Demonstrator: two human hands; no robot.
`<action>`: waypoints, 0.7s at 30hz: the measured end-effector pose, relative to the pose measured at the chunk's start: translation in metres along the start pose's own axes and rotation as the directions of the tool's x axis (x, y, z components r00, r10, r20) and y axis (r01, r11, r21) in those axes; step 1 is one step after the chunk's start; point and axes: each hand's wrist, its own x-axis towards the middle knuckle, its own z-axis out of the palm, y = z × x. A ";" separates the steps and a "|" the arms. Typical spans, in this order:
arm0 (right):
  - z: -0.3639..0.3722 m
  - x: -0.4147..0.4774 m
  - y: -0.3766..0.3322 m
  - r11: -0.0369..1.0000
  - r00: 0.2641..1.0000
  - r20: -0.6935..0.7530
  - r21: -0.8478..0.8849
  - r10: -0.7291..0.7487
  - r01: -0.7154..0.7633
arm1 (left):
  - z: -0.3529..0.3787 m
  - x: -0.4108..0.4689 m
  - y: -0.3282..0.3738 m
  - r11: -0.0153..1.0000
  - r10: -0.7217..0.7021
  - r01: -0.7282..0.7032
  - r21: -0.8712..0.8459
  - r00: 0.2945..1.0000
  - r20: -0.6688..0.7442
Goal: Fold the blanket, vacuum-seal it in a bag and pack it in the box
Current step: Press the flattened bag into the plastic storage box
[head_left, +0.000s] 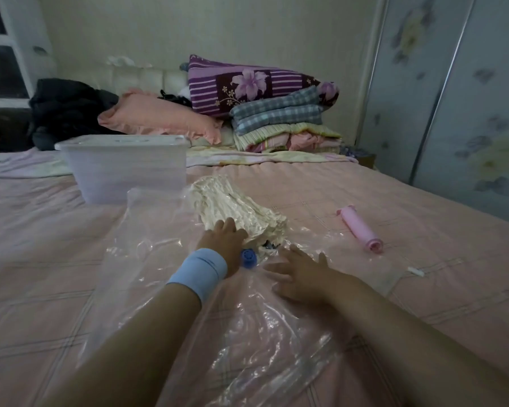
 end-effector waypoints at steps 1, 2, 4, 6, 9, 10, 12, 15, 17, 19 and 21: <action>0.004 -0.004 -0.001 1.000 0.999 0.032 -0.030 -0.004 0.005 | -0.008 -0.011 0.012 0.995 0.016 -0.011 -0.100 0.998 0.058; 0.008 -0.003 -0.002 0.998 0.999 0.038 -0.062 -0.002 0.005 | -0.010 -0.017 0.022 0.978 0.052 -0.026 -0.209 0.992 0.119; 0.014 -0.007 -0.009 0.998 1.000 0.019 -0.058 0.020 -0.019 | -0.014 -0.036 0.041 0.949 0.132 -0.039 -0.313 0.950 0.282; 0.016 -0.009 -0.016 0.999 0.999 0.004 -0.003 0.054 -0.054 | -0.015 -0.053 0.048 0.964 0.201 -0.098 -0.246 0.874 0.443; 0.014 -0.015 -0.037 0.999 0.998 0.041 0.027 0.043 -0.044 | -0.016 -0.073 0.028 0.994 0.108 -0.097 -0.050 0.822 0.559; 0.012 -0.017 -0.045 0.999 0.998 0.062 0.038 0.011 -0.013 | -0.018 -0.078 0.019 0.996 0.059 -0.083 0.015 0.813 0.580; 0.007 -0.024 -0.058 0.991 0.990 0.104 0.104 -0.098 0.088 | -0.021 -0.085 0.000 0.993 -0.036 -0.038 0.109 0.797 0.603; -0.003 -0.043 -0.063 0.966 0.960 0.160 0.157 -0.230 0.205 | -0.032 -0.098 -0.016 0.980 -0.136 0.017 0.200 0.789 0.598; -0.010 -0.059 -0.059 0.973 0.953 0.196 0.035 -0.229 0.227 | -0.040 -0.107 -0.016 0.978 -0.137 0.025 0.206 0.823 0.551; -0.014 -0.072 -0.057 0.970 0.964 0.176 -0.106 -0.199 0.220 | -0.047 -0.114 -0.008 0.995 -0.069 0.023 0.102 0.873 0.483; -0.018 -0.079 -0.056 0.978 0.982 0.084 -0.103 -0.171 0.179 | -0.055 -0.119 0.005 0.994 0.004 0.048 -0.094 0.874 0.486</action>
